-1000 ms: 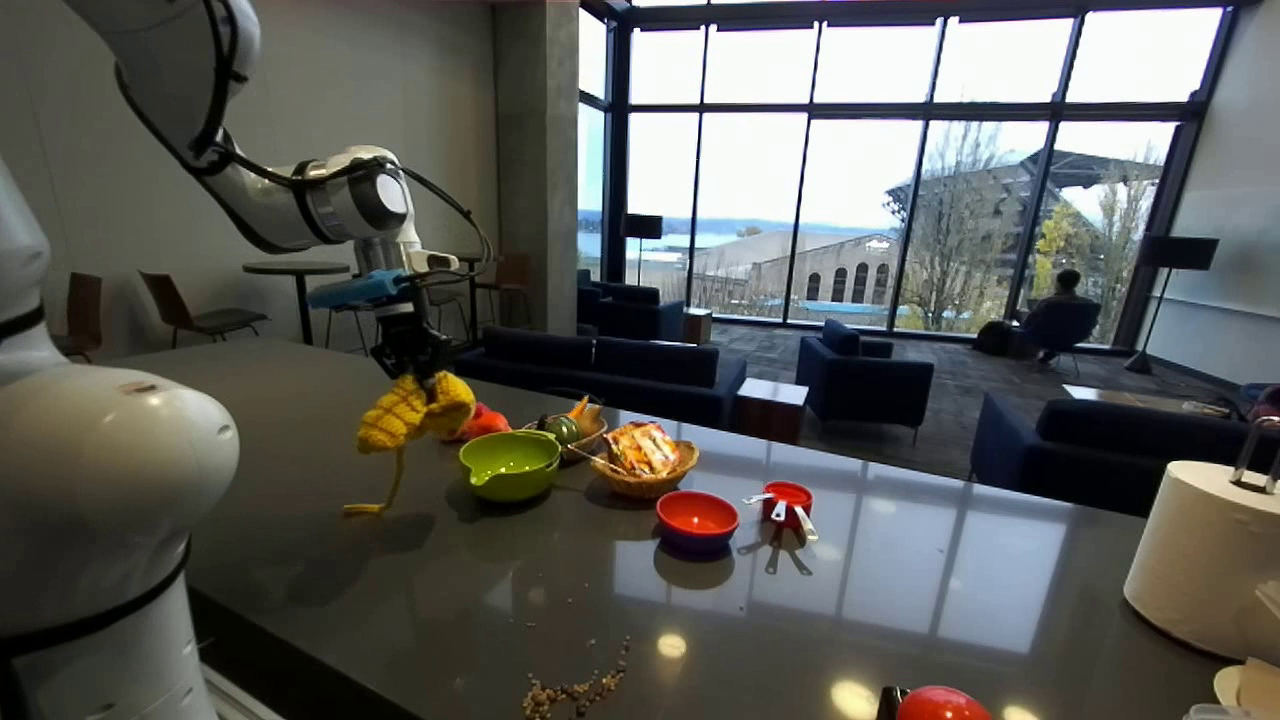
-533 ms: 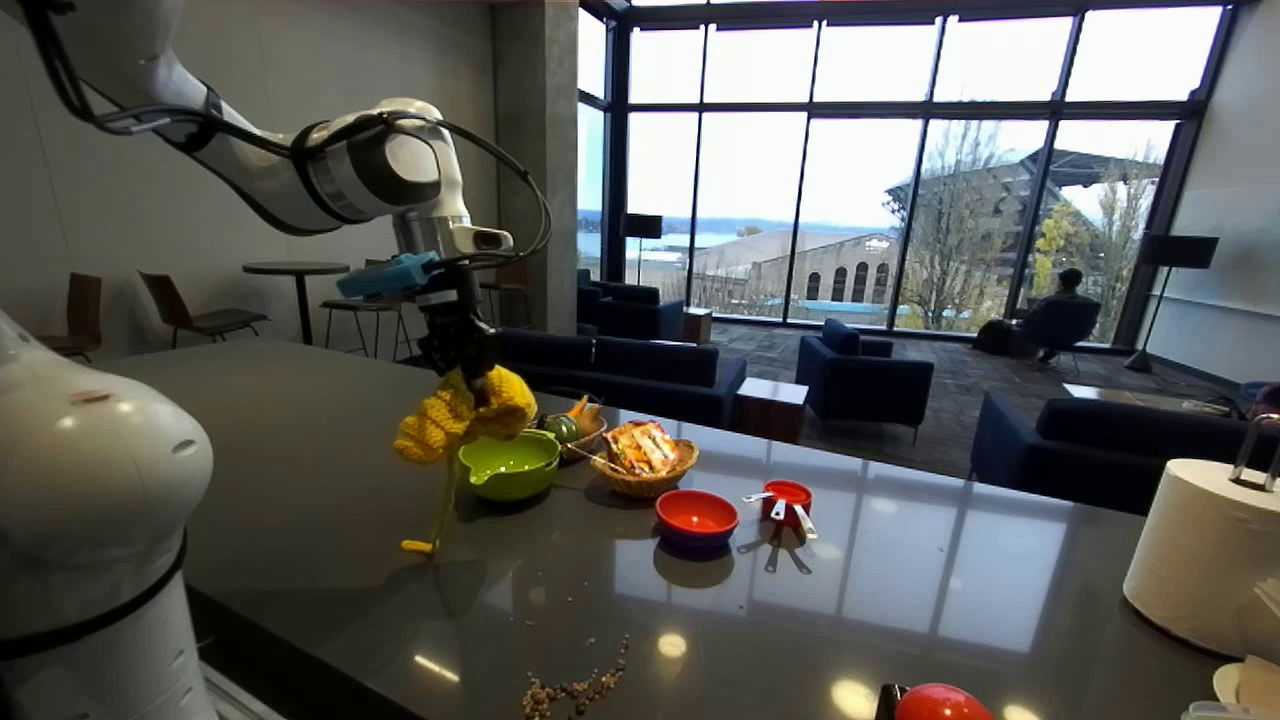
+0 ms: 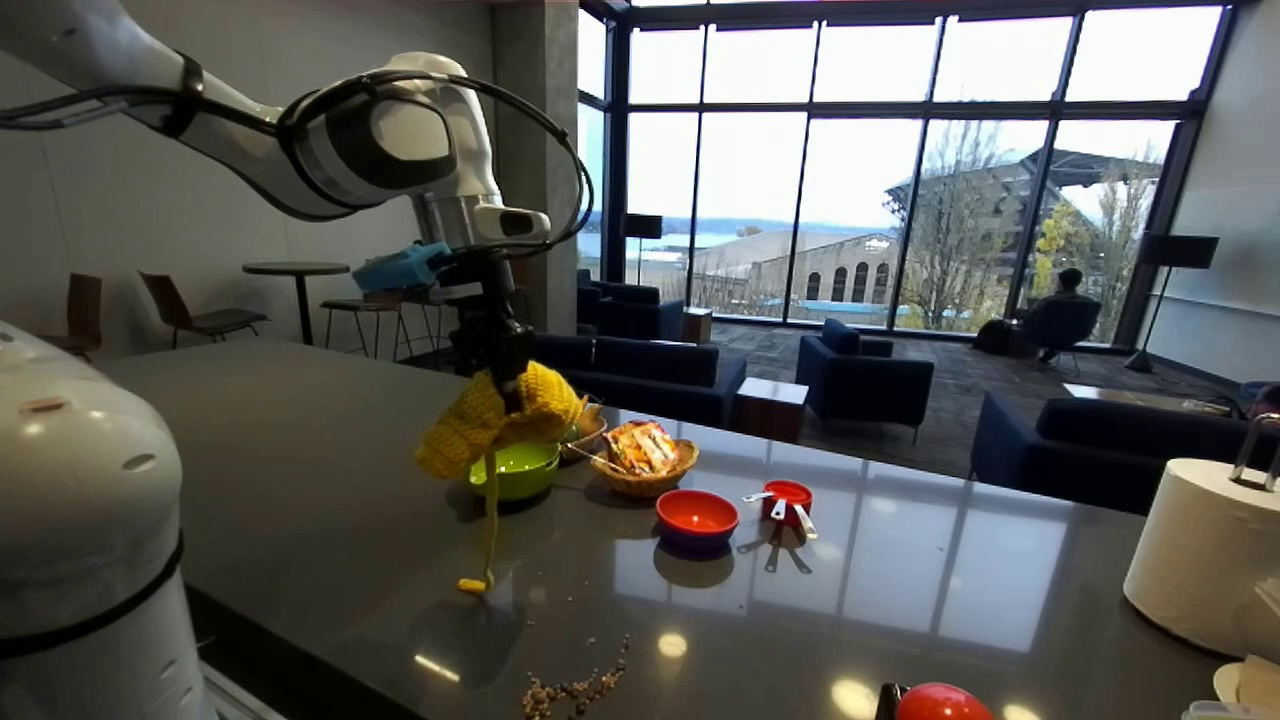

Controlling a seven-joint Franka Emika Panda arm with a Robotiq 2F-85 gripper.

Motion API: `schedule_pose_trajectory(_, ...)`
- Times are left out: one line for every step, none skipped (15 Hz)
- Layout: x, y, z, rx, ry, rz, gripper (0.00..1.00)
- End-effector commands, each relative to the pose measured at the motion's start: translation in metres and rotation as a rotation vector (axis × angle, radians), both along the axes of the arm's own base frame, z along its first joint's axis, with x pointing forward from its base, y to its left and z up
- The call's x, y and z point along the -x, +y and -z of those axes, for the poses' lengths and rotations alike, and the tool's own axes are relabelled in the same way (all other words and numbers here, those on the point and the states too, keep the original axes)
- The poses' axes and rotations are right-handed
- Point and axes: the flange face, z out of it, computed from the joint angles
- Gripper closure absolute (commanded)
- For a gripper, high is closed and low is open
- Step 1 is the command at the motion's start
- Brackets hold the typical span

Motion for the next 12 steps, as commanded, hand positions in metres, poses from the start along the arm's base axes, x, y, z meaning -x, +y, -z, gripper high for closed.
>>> schedule_pose_trajectory(-0.014, -0.014, 0.015, 0.005, 0.015, 0.089, 0.96)
schedule_pose_trajectory(-0.022, -0.018, 0.022, -0.026, 0.016, 0.100, 0.96)
schedule_pose_trajectory(-0.029, -0.018, 0.027, -0.054, 0.019, 0.104, 0.96)
schedule_pose_trajectory(-0.042, -0.019, 0.034, -0.098, 0.018, 0.111, 0.96)
schedule_pose_trajectory(-0.051, -0.019, 0.040, -0.110, 0.013, 0.125, 0.96)
schedule_pose_trajectory(-0.062, -0.020, 0.046, -0.118, 0.004, 0.136, 0.96)
schedule_pose_trajectory(-0.070, -0.023, 0.050, -0.117, 0.003, 0.149, 0.96)
schedule_pose_trajectory(-0.077, -0.027, 0.053, -0.121, 0.004, 0.160, 0.96)
schedule_pose_trajectory(-0.083, -0.034, 0.058, -0.110, 0.011, 0.186, 0.96)
schedule_pose_trajectory(-0.087, -0.039, 0.061, -0.100, 0.024, 0.215, 0.96)
schedule_pose_trajectory(-0.089, -0.046, 0.064, -0.091, 0.032, 0.249, 0.96)
schedule_pose_trajectory(-0.089, -0.052, 0.066, -0.082, 0.044, 0.283, 0.96)
